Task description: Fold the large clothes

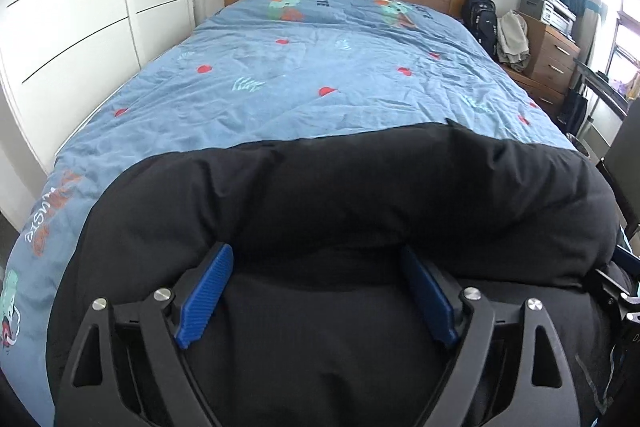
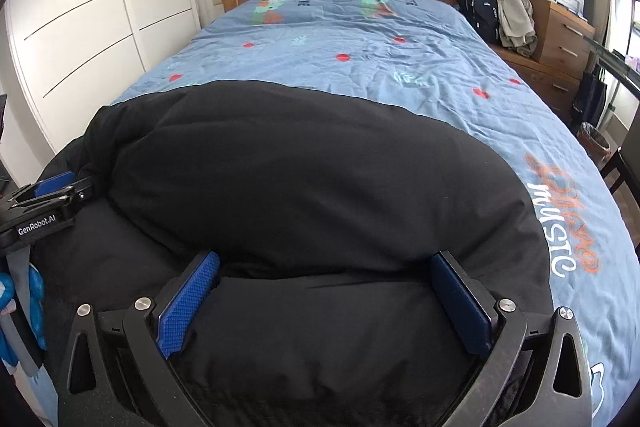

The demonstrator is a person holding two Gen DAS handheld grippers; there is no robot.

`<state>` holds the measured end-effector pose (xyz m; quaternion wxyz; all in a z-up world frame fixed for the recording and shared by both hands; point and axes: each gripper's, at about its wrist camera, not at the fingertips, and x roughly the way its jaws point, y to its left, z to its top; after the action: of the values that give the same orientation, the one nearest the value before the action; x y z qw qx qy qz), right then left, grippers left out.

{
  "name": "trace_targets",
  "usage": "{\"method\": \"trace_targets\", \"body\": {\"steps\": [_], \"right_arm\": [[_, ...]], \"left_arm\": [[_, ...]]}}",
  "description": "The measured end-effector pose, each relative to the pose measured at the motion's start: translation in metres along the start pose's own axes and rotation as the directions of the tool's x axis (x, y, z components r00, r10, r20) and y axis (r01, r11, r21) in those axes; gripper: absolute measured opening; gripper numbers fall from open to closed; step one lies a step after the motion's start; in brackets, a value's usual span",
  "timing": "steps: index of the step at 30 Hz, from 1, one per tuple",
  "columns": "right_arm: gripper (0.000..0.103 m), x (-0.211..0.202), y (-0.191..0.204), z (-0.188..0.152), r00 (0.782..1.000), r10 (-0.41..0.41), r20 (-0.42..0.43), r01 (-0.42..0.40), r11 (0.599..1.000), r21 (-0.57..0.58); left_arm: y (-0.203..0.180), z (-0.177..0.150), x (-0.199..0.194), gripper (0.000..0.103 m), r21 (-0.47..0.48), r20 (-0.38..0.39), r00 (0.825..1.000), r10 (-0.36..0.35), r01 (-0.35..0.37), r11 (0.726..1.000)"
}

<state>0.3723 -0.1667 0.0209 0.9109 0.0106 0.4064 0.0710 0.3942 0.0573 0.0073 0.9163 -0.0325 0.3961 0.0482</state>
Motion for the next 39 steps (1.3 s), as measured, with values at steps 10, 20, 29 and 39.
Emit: {"method": "trace_targets", "body": {"steps": [10, 20, 29, 39], "right_arm": [[0.102, -0.002, -0.044, 0.018, 0.996, -0.082, -0.037, 0.085, 0.99, 0.114], [0.102, 0.007, 0.023, 0.029, 0.998, 0.057, -0.035, -0.057, 0.998, -0.011], [0.102, 0.063, 0.017, 0.052, 0.998, 0.055, -0.019, -0.054, 0.997, 0.052], [0.102, 0.149, -0.005, 0.105, 0.993, 0.048, -0.106, -0.035, 0.992, 0.123]], "left_arm": [[0.033, 0.02, -0.015, 0.087, -0.047, -0.027, 1.0, 0.008, -0.01, 0.999], [-0.023, 0.022, 0.01, 0.087, 0.009, -0.071, 0.99, -0.122, 0.123, 0.992], [-0.032, 0.047, 0.067, 0.088, -0.011, -0.022, 0.997, -0.071, 0.071, 0.997], [-0.051, 0.109, 0.161, 0.089, -0.007, -0.095, 0.995, -0.032, 0.032, 0.999]]}}
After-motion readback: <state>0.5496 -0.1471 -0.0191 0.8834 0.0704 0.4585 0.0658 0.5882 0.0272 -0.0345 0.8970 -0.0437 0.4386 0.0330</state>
